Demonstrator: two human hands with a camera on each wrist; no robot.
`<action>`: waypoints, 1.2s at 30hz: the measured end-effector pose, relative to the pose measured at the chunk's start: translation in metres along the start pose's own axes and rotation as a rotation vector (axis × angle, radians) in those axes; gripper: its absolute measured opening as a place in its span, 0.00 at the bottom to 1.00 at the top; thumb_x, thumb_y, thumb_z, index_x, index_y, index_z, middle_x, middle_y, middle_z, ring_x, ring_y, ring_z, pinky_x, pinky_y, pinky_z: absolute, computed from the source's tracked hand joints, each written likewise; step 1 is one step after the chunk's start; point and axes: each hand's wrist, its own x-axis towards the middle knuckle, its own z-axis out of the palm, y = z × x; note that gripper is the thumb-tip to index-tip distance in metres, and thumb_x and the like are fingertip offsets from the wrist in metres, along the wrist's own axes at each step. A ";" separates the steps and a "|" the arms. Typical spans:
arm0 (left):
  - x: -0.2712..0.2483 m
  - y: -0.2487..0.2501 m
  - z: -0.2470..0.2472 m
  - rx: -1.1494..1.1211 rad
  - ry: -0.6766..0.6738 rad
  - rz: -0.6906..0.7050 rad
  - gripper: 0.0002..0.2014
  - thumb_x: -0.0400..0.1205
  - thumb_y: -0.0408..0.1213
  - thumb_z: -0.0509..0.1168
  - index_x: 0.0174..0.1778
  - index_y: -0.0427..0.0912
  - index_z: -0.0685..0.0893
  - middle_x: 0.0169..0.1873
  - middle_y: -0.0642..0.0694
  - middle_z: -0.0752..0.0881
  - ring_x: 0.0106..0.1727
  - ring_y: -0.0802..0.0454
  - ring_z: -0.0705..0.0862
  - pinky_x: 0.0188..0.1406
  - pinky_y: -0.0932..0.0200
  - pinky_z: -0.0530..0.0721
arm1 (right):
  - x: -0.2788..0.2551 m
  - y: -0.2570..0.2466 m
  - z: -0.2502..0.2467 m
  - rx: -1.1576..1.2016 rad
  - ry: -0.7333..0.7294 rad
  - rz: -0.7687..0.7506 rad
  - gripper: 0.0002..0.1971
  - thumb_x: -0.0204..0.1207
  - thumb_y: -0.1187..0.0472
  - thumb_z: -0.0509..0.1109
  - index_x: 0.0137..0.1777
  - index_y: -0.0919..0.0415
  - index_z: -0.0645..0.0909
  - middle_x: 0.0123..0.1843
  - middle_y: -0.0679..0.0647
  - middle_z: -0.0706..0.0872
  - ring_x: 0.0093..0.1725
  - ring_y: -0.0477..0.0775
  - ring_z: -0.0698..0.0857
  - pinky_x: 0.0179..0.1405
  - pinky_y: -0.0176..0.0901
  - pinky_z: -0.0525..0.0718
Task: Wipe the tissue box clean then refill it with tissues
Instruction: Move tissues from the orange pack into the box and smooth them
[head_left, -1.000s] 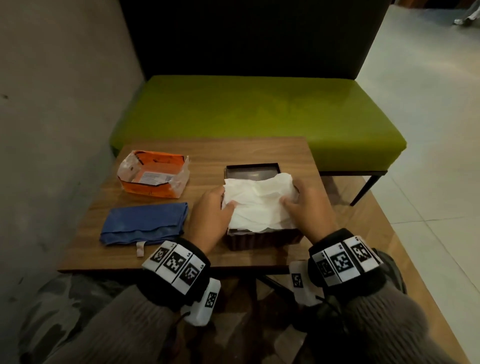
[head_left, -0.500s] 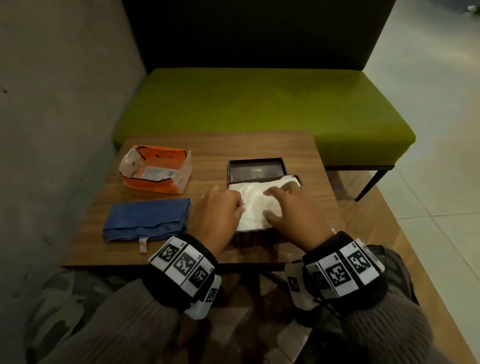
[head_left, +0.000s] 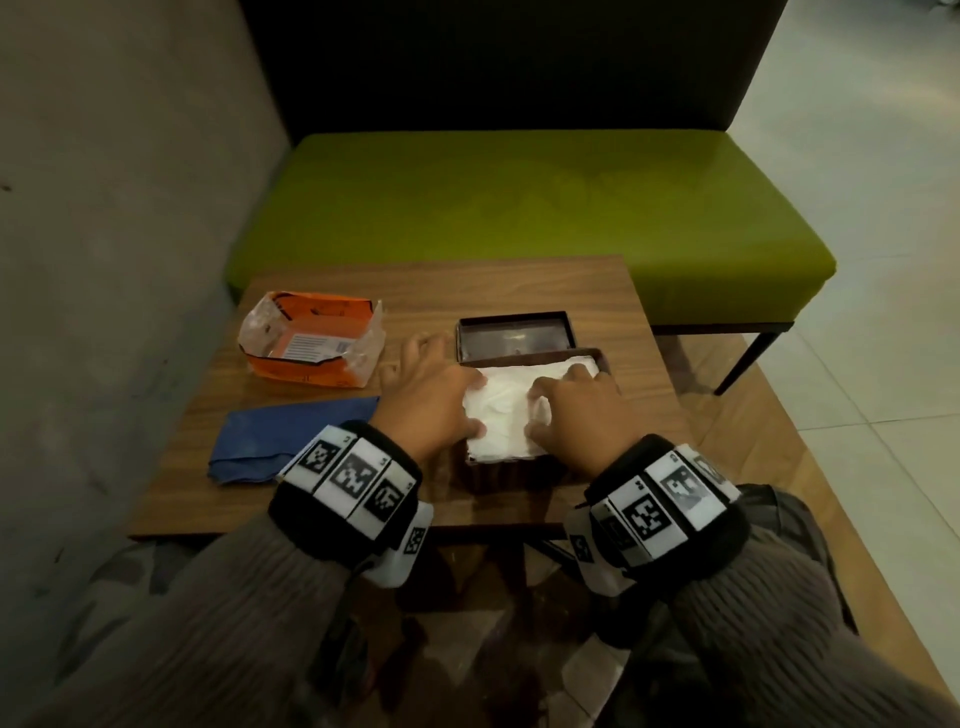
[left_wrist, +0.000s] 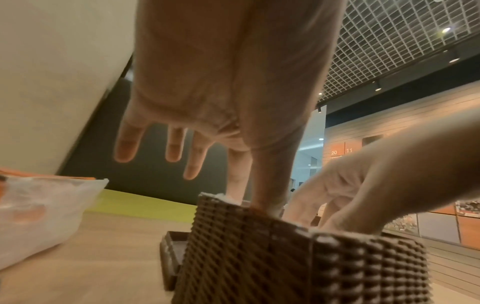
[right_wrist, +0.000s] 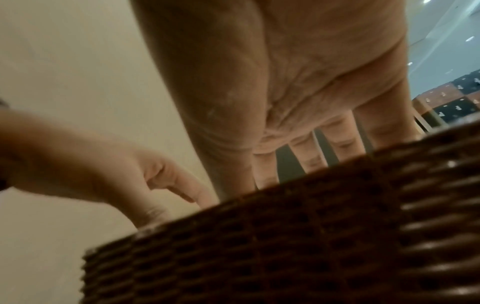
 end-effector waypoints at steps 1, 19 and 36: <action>0.004 0.004 0.002 0.046 -0.021 0.000 0.27 0.72 0.49 0.73 0.68 0.56 0.78 0.78 0.44 0.57 0.79 0.40 0.48 0.72 0.37 0.58 | 0.004 -0.001 0.000 -0.001 -0.024 0.014 0.19 0.77 0.52 0.66 0.69 0.50 0.76 0.69 0.60 0.72 0.71 0.67 0.69 0.67 0.60 0.76; 0.068 -0.059 0.019 -0.370 -0.141 0.115 0.23 0.83 0.31 0.60 0.73 0.55 0.71 0.40 0.45 0.84 0.38 0.53 0.81 0.39 0.61 0.80 | -0.017 0.002 0.021 -0.124 -0.253 -0.096 0.41 0.70 0.23 0.50 0.82 0.32 0.44 0.86 0.54 0.37 0.83 0.67 0.37 0.77 0.73 0.45; 0.078 -0.058 0.008 -0.249 0.407 0.287 0.08 0.71 0.30 0.72 0.41 0.43 0.79 0.36 0.50 0.78 0.37 0.51 0.78 0.44 0.58 0.77 | -0.016 0.014 0.014 -0.022 -0.284 -0.093 0.40 0.69 0.24 0.55 0.81 0.30 0.47 0.86 0.50 0.40 0.84 0.66 0.38 0.76 0.74 0.56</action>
